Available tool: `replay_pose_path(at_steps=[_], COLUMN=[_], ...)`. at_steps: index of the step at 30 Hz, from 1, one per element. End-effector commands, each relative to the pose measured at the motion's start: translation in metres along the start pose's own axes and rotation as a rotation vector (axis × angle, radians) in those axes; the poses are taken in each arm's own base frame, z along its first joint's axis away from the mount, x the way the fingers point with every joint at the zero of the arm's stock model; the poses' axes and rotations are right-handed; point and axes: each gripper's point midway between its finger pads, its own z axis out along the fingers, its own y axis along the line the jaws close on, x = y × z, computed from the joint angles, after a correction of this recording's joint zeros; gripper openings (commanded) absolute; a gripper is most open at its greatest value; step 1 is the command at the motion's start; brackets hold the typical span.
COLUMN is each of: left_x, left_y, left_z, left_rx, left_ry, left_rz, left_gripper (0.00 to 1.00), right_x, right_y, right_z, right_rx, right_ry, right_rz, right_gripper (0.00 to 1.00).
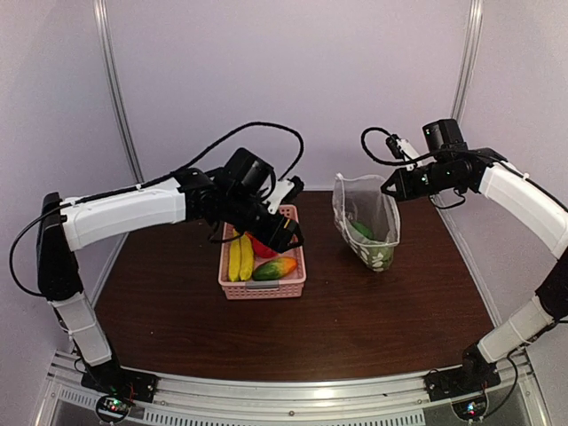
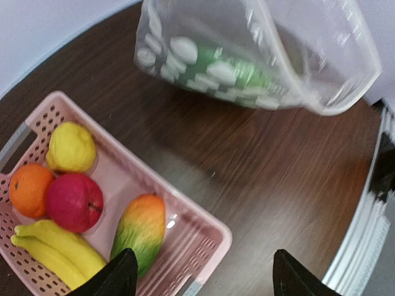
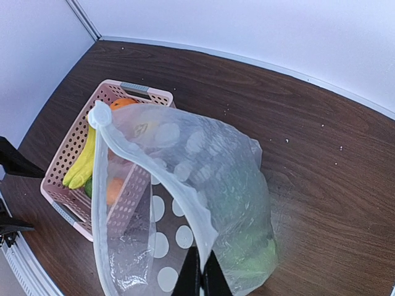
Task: Place the food in the zip-top bag and seal the zipper
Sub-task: Pick up the fake fruit from the bin.
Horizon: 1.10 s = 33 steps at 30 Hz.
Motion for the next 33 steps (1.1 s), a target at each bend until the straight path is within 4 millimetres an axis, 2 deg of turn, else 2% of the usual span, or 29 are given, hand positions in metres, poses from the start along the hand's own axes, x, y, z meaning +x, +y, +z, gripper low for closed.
replay_pose_path(at_steps=[1,4,9,12,17,21,23,25,27,31,33], left_x=[0.091,0.104,0.108,0.11,0.113,0.113,0.111,0.106,0.094,0.048,0.018], left_y=[0.049,0.059,0.075,0.086,0.093,0.095,0.095,0.092,0.091,0.079,0.064], left_z=[0.026,0.04,0.063,0.076,0.092,0.096,0.092,0.084,0.07,0.03,0.011], left_rx=[-0.166,-0.195,-0.217,-0.237,-0.251,-0.255,-0.262,-0.261,-0.277,-0.288,-0.247], left_ry=[0.345,0.392,0.397,0.411,0.427,0.429,0.435,0.445,0.427,0.301,0.208], left_rz=[0.239,0.249,0.227,0.217,0.226,0.232,0.232,0.223,0.21,0.18,0.148], left_gripper=[0.76,0.77,0.75,0.71,0.65,0.54,0.44,0.4,0.38,0.37,0.37], right_x=[-0.005,-0.004,-0.001,0.001,0.002,0.003,0.003,0.003,0.003,0.0,-0.002], right_y=[0.004,0.004,0.004,0.005,0.005,0.005,0.005,0.004,0.002,0.001,0.002], right_z=[-0.002,-0.002,-0.004,-0.006,-0.006,-0.005,-0.005,-0.005,-0.005,-0.007,-0.006], right_rx=[-0.027,-0.027,-0.024,-0.025,-0.027,-0.029,-0.029,-0.023,-0.007,0.003,-0.001], right_ry=[-0.022,-0.015,-0.015,-0.015,-0.012,-0.013,-0.012,-0.011,-0.009,-0.016,-0.019], right_rz=[-0.019,-0.021,-0.025,-0.026,-0.029,-0.029,-0.027,-0.033,-0.034,-0.036,-0.037], right_gripper=[0.0,0.0,0.0,0.0,0.0,0.0,0.0,0.0,0.0,0.0,0.0])
